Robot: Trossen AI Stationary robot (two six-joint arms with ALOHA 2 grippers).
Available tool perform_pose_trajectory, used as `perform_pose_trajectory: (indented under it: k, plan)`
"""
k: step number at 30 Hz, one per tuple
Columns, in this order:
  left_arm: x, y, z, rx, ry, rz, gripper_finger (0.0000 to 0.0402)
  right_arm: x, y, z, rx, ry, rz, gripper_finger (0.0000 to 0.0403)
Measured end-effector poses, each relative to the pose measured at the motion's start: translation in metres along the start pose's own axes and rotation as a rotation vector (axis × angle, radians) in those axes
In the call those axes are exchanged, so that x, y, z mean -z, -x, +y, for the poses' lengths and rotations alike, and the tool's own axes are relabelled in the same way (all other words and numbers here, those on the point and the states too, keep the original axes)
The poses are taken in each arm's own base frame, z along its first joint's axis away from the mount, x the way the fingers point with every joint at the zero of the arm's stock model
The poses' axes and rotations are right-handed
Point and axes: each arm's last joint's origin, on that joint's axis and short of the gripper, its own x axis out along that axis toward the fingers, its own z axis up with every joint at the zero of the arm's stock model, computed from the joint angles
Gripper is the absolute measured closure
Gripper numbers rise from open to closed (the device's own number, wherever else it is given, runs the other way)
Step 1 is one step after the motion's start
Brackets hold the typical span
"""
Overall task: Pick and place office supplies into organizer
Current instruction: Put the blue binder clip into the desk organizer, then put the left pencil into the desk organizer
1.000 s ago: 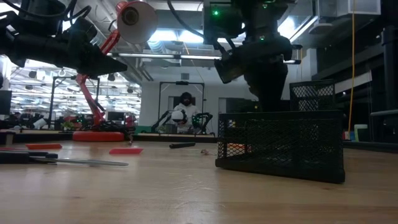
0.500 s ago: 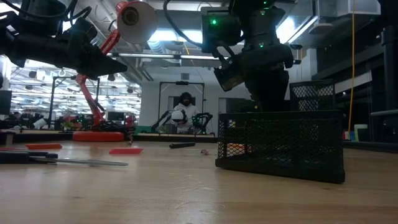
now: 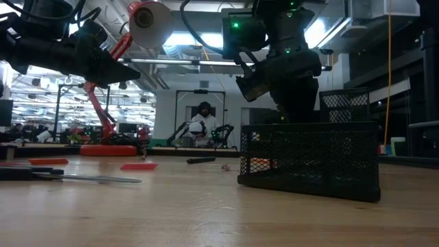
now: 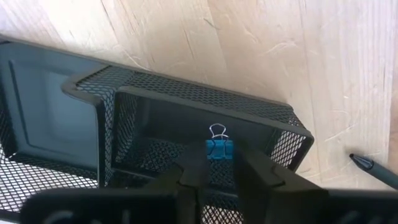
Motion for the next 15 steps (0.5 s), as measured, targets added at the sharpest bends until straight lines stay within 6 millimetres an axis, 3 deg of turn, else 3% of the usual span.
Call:
perform_pose_trajectory:
  k: [8, 15]
  plan:
    - [0.0, 0.0, 0.0, 0.0, 0.0, 0.0, 0.0398, 0.0, 0.0, -0.0002, -0.001, 0.002, 0.001, 0.0282]
    - [0.0, 0.0, 0.0, 0.0, 0.0, 0.0, 0.0398, 0.0014, 0.0055, 0.0005, -0.013, 0.063, 0.036, 0.0271]
